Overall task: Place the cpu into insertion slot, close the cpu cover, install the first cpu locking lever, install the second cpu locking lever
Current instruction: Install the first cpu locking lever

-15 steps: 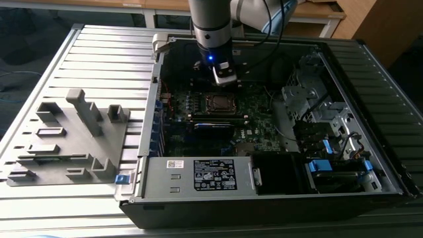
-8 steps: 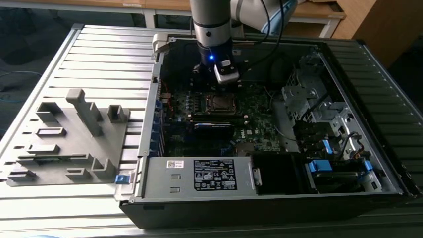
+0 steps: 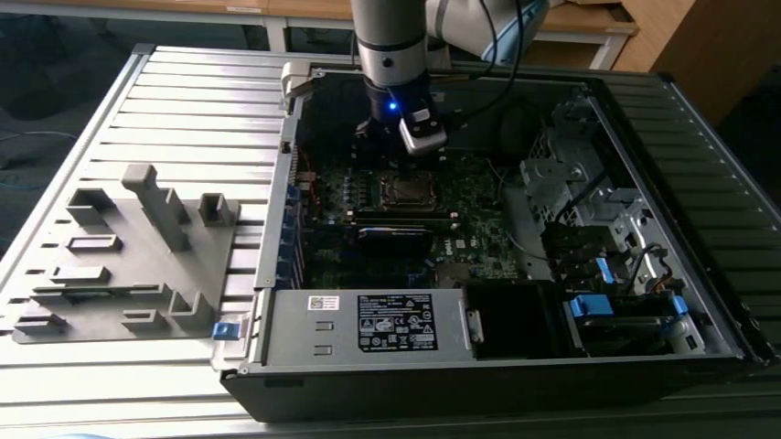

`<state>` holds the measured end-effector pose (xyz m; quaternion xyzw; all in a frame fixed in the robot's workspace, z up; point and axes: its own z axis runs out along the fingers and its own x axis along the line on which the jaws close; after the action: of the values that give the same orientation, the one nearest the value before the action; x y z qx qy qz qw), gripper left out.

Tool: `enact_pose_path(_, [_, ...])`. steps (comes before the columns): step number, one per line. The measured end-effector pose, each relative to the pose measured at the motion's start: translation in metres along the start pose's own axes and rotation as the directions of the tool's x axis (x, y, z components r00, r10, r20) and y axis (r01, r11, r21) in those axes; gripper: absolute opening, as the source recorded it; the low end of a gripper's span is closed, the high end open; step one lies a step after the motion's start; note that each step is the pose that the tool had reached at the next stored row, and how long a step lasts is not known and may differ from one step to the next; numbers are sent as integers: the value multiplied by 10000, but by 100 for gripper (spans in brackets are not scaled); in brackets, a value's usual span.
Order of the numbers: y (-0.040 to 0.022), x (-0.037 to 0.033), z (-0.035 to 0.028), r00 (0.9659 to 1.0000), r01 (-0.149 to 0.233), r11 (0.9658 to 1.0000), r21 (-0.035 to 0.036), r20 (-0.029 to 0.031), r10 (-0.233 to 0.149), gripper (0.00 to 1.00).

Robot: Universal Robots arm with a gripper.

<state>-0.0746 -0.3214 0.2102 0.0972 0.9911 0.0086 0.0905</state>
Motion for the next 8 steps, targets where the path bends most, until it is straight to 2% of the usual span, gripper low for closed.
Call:
enact_pose_path(1, [0,0,1,10000,64,10000,30,0,-64,11])
enact_pose_path(3, [1,-6,5,9999,159,9998,95,-41,-158,11])
enact_pose_path(7, [1,-6,5,9998,214,9997,90,-50,-214,11])
enact_pose_path(8, [2,-10,6,9997,219,9997,104,-130,-217,11])
